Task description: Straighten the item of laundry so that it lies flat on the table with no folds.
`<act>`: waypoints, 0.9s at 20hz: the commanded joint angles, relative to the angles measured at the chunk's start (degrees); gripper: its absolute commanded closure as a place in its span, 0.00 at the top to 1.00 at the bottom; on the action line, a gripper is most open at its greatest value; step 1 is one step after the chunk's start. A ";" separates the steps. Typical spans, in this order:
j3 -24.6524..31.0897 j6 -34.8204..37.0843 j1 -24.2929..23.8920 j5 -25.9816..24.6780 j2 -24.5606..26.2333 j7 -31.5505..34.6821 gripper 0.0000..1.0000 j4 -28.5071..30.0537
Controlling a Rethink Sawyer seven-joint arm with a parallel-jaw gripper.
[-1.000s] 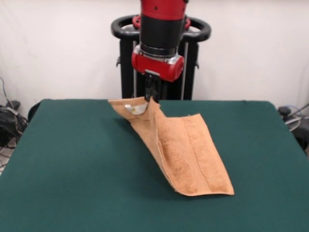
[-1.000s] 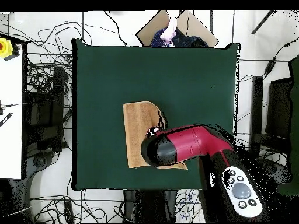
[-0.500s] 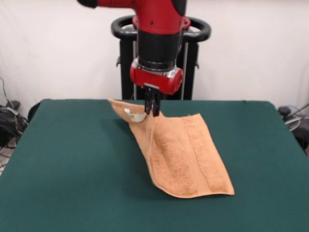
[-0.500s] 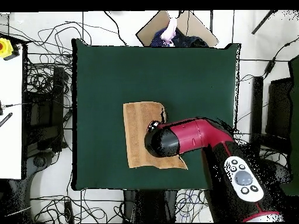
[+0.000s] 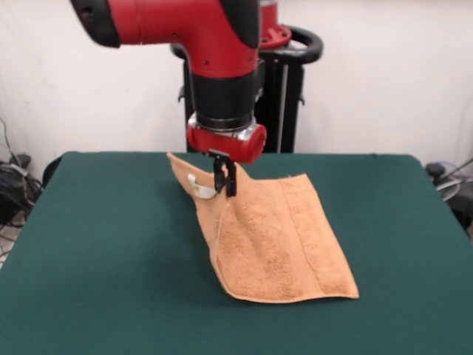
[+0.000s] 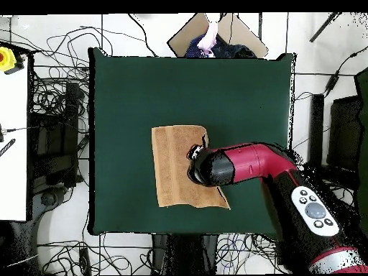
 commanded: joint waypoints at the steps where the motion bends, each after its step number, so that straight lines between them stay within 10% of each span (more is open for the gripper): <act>1: 6.37 3.72 -2.81 -2.22 3.88 -20.61 0.00 -4.23; 18: 8.98 13.03 -5.71 2.54 4.72 -35.96 0.00 -12.08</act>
